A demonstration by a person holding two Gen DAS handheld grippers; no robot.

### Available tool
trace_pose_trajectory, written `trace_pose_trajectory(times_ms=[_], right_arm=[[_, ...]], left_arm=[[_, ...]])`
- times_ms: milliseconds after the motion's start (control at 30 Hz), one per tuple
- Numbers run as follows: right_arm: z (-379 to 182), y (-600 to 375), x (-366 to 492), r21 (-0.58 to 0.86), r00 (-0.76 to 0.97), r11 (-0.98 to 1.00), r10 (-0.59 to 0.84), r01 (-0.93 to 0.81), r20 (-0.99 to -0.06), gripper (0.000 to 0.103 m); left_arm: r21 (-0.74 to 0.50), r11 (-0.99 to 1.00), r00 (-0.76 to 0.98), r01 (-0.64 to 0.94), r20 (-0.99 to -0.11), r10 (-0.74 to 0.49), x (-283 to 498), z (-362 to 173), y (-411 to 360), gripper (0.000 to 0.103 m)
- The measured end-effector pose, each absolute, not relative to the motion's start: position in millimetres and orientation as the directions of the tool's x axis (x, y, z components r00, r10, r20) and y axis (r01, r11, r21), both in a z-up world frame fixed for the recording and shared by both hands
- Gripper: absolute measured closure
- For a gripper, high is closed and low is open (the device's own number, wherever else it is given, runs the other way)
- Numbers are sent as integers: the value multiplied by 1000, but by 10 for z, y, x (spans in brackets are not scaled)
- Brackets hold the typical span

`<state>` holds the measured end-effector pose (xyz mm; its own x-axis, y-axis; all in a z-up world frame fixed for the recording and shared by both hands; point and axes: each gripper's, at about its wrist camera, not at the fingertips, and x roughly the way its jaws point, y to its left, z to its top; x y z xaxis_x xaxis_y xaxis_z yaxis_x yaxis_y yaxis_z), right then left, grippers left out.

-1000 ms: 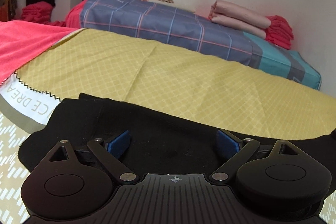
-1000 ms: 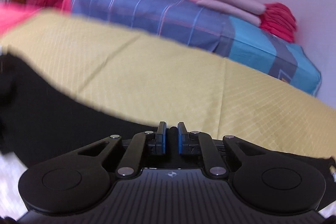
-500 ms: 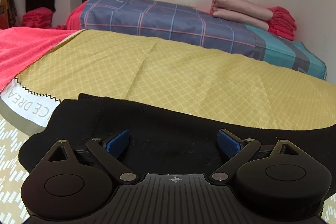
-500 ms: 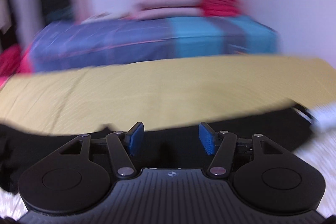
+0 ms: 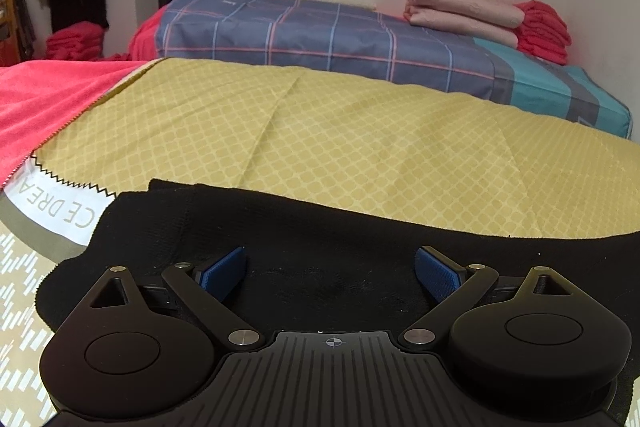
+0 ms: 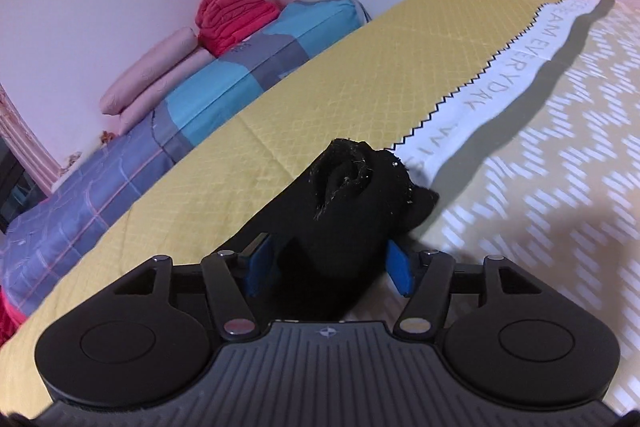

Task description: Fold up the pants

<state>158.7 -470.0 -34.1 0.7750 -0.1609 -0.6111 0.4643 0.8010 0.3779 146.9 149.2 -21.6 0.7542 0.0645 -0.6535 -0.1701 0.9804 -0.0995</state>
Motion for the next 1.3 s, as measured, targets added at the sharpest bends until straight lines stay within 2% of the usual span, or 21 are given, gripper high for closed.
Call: trace_pose_trajectory(times_ms=[33,100,200,233,333,400,433,467,500,567,633,667,700,833,967,1133,1200,1300], right_arm=[[-331,-4663,1612,344,765,811,-184,473,-618,88],[-240,-4659,1633,326,765,829,-176,454,-620,87],[11,-4795,1497,376,840,815,-228,442,-493,89],[7,-4887,1511,383,830,794,-255,473,-496,89],[-269,-5070,1680,340,734,752,-269,564,-624,90],[-296,-5093,1619,368,755,751,-255,548,-604,89],[-276,-5098,1586,380,762,748,-249,544,-598,85],[-246,-5094,1551,383,762,745,-252,546,-597,75],[-201,-5089,1531,378,759,743,-262,553,-596,68],[-78,-5037,1402,358,752,734,-306,577,-584,40],[67,-4919,1257,343,770,751,-329,564,-546,30],[135,-4851,1165,349,789,765,-317,541,-527,29],[197,-4754,1089,359,808,783,-290,509,-513,28],[382,-4247,874,363,872,879,-109,309,-478,12],[391,-3567,859,340,848,940,156,30,-506,10],[209,-2592,967,394,644,858,510,-331,-570,10],[98,-2216,989,397,555,808,589,-436,-588,10],[-76,-1697,1008,370,448,749,638,-550,-627,11]], left_arm=[[-93,981,753,-170,-654,68,1471,-219,1480,0],[-83,982,752,-170,-655,75,1475,-224,1462,0],[-65,984,748,-168,-659,85,1482,-234,1437,0],[-56,985,745,-166,-661,88,1487,-239,1423,0],[-22,987,739,-160,-665,105,1500,-249,1374,0],[-15,987,737,-160,-666,109,1504,-252,1366,0],[-14,987,736,-160,-668,110,1507,-253,1365,0],[-13,987,735,-160,-669,110,1510,-253,1361,0],[-12,987,734,-158,-670,110,1512,-250,1360,0],[-16,988,732,-155,-673,104,1517,-237,1371,0],[-31,988,732,-149,-675,90,1508,-210,1392,0],[-42,988,734,-146,-675,79,1492,-185,1405,0],[-55,988,738,-142,-671,69,1463,-150,1420,0],[-106,990,785,-97,-619,10,1295,71,1453,0],[-128,992,810,13,-581,-86,1304,242,1370,0],[-219,960,744,175,-609,-275,1632,-11,1203,0],[-257,953,694,162,-657,-295,1777,-282,1244,0],[-258,949,710,181,-633,-308,1755,-252,1297,0]])
